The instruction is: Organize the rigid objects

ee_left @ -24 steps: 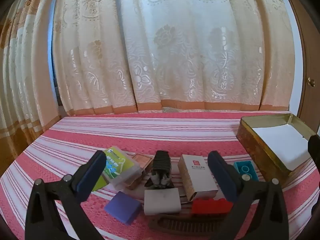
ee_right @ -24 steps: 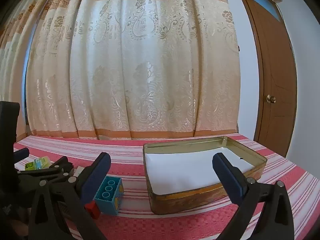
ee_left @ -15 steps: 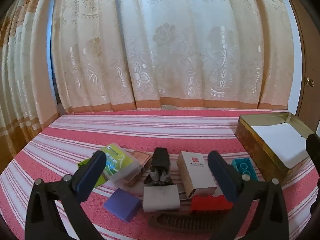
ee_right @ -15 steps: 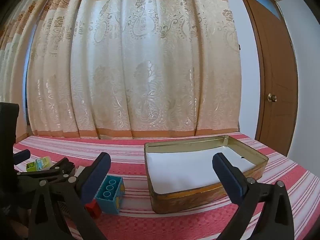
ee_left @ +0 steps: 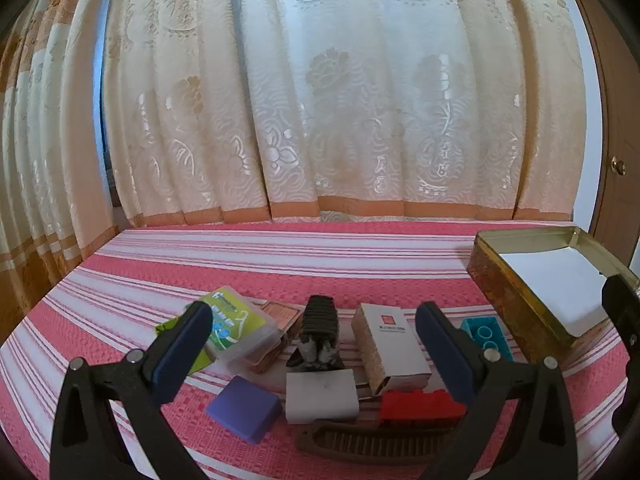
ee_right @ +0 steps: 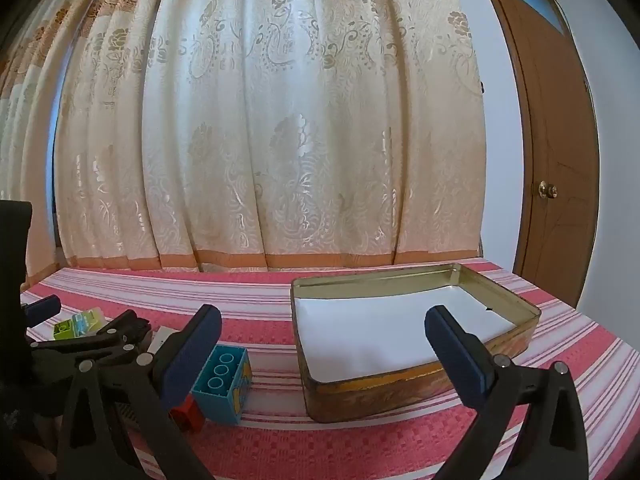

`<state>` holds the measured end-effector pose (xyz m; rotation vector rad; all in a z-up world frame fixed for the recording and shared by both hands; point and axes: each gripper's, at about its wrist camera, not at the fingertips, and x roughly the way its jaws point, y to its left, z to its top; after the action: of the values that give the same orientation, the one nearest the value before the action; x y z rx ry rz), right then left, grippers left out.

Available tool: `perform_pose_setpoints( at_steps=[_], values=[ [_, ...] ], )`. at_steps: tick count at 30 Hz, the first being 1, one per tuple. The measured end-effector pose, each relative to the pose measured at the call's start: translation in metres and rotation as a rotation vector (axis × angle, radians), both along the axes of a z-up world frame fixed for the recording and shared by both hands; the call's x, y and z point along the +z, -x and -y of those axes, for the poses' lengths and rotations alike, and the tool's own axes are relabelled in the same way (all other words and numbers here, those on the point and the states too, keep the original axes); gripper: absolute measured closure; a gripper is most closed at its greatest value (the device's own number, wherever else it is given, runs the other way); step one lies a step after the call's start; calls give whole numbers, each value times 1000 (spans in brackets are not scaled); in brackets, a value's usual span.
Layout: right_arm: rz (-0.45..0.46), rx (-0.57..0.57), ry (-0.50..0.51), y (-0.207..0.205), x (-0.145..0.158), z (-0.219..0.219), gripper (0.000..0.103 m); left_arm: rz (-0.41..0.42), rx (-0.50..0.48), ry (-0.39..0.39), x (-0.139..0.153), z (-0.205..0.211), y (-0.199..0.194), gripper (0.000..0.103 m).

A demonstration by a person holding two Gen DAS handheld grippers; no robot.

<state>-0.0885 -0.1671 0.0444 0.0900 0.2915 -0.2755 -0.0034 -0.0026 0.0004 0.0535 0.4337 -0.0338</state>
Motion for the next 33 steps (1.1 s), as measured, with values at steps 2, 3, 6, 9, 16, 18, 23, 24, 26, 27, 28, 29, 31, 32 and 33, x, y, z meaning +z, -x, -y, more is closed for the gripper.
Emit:
perform_pose_setpoints(
  at_steps=[2, 3, 6, 9, 16, 18, 23, 24, 26, 27, 28, 29, 31, 32, 33],
  values=[
    [-2, 1, -1, 0, 0, 0, 0, -2, 5, 5, 0, -1, 0, 0],
    [-3, 2, -1, 0, -1, 0, 0, -1, 5, 6, 0, -1, 0, 0],
    [-8, 2, -4, -1, -1, 0, 0, 1, 3, 5, 1, 0, -1, 0],
    [-6, 2, -2, -1, 0, 0, 0, 4, -1, 3, 2, 0, -1, 0],
    [-5, 3, -3, -2, -1, -1, 0, 1, 1, 8, 1, -1, -1, 0],
    [-5, 3, -3, -2, -1, -1, 0, 1, 0, 8, 1, -1, -1, 0],
    [-6, 2, -3, -2, 0, -1, 0, 1, 1, 9, 2, -1, -1, 0],
    [-6, 3, -3, -2, 0, 0, 0, 0, 1, 9, 2, -1, -1, 0],
    [-6, 3, -4, -1, -1, 0, 0, 1, 1, 8, 1, -1, -1, 0],
    [-5, 3, -3, -1, -1, 0, 0, 1, 1, 8, 1, -1, -1, 0],
    [-4, 3, -3, -2, -1, 0, 0, 1, 0, 8, 1, -1, -1, 0],
    [-5, 4, -3, -1, 0, 1, 0, 1, 1, 8, 1, -1, -1, 0],
    [-5, 4, -2, -2, -1, 0, 0, 1, 0, 8, 1, -1, -1, 0],
    [-5, 4, -2, -2, -1, 0, 0, 1, 1, 8, 1, -1, -1, 0],
    [-5, 4, -3, -2, -1, 0, 0, 1, 1, 8, 1, -1, -1, 0]
  ],
)
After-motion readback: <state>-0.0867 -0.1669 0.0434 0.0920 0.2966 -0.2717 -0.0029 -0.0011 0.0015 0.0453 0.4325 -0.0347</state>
